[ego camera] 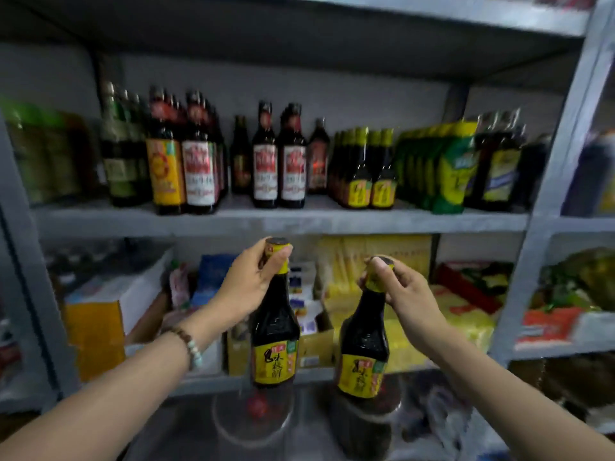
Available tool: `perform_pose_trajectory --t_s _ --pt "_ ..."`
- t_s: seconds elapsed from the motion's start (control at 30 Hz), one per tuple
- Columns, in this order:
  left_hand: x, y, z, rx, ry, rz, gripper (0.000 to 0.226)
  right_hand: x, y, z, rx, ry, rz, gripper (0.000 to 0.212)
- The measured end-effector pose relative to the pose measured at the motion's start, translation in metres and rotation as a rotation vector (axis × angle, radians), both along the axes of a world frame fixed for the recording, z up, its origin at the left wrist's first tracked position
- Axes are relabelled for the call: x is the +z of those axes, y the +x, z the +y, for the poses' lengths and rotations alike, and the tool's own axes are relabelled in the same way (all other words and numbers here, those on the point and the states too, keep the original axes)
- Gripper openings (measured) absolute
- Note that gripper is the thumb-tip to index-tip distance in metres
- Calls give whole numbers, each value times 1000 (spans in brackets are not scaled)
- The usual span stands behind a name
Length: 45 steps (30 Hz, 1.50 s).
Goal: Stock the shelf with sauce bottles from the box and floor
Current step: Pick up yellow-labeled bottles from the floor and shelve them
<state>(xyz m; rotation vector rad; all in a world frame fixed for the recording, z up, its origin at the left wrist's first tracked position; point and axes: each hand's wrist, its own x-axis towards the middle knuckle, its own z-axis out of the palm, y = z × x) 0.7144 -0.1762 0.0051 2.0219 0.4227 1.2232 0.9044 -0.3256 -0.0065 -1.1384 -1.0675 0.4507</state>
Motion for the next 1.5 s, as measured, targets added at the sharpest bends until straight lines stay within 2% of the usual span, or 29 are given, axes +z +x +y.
perform_pose_trajectory --t_s 0.07,0.17,0.33,0.37,0.47,0.57,0.63,0.77,0.9,0.97,1.03,1.27,1.43,1.5 --pt "37 23 -10 -8 26 -15 51 37 21 -5 -5 44 6 36" --pt "86 56 -28 16 89 -61 79 86 53 -12 32 114 28 35" --pt "138 104 -41 24 143 -121 90 151 103 -15 90 215 48 42" --pt "146 115 -40 15 119 -103 88 161 114 -13 110 220 54 42" --pt "160 137 -34 86 137 -89 51 179 132 -4 148 210 50 40" --pt "172 164 -24 122 180 -112 39 192 151 13 135 220 60 35" --pt "178 178 -11 128 179 -125 43 200 163 27 112 233 60 33" --pt "192 200 24 150 169 -112 68 214 181 55 110 265 39 29" --pt "203 223 58 78 150 -143 74 223 199 85 134 293 98 28" --pt "206 234 71 38 132 -155 86 225 207 100 119 277 75 28" --pt "205 246 85 31 128 -159 88 223 216 116 84 266 20 30" --pt "188 281 121 70 128 -115 79 201 244 163 115 220 3 29" --pt "174 296 131 102 100 -133 38 187 258 181 180 192 -17 38" --pt "171 298 133 116 107 -125 32 183 262 186 189 191 -24 41"
